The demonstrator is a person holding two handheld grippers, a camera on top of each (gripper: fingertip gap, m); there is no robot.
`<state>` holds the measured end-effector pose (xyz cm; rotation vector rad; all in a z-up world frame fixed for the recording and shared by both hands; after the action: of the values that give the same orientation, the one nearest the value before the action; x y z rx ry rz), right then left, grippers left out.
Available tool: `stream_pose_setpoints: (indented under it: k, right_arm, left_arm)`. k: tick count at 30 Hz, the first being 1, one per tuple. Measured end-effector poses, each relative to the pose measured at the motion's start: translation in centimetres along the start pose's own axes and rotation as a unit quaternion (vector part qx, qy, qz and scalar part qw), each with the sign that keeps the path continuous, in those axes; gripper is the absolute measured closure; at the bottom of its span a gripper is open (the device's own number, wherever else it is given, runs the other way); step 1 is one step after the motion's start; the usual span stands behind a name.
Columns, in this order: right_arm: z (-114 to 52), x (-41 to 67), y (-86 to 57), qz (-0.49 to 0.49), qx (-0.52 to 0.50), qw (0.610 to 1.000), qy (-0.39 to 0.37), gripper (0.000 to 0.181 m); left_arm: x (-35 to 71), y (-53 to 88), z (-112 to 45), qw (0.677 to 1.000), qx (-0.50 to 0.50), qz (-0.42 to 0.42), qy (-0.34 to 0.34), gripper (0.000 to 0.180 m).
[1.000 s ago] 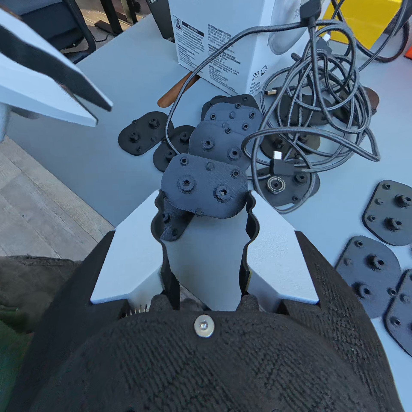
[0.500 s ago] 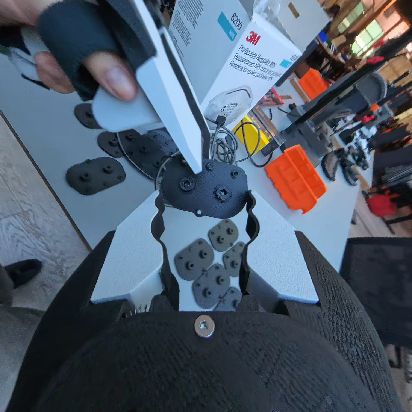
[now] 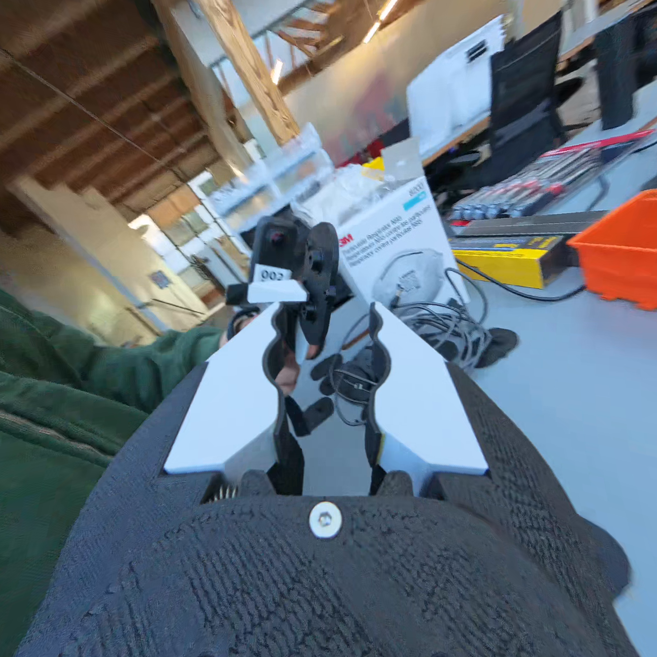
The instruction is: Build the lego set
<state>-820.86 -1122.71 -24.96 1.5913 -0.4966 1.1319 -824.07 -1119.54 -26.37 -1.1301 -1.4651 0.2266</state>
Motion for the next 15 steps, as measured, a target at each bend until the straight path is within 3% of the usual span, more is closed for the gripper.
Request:
stream_pose_setpoints:
  k: [3,8,9,12,15]
  right_arm:
    - [-0.1,1.5,0.1,-0.038,0.086,0.995,0.017,0.164]
    - [-1.0,0.3,0.7,-0.062,0.197,0.972,0.111,0.179]
    - [-1.1,-0.5,1.0,-0.048,0.215,0.965,0.139,0.179]
    - [-1.2,-2.1,1.2,0.054,0.235,0.947,0.211,0.180]
    - [-0.3,-3.3,2.6,0.165,0.288,0.898,0.289,0.179]
  left_arm:
    - [0.4,-0.4,-1.3,0.998,0.005,-0.012,-0.060,0.175]
    - [-0.9,-1.2,0.1,0.988,0.083,-0.026,-0.128,0.172]
    - [-1.7,-1.4,0.7,0.985,0.111,-0.028,-0.130,0.170]
    - [-3.6,-1.8,3.6,0.962,0.232,-0.061,-0.126,0.141]
    - [-4.5,-3.9,5.2,0.934,0.323,-0.129,-0.084,0.137]
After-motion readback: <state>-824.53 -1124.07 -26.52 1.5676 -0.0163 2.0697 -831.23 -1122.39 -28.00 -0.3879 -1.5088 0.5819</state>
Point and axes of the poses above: each gripper's, where its closed fingertips meet, z back along the fingers, x out of its top, y = z × x across the jaws, the point moved 2 cm from there along z, back along the fingers, and after that the axes turned 6 degrees about -x, right-handed, at the moved point
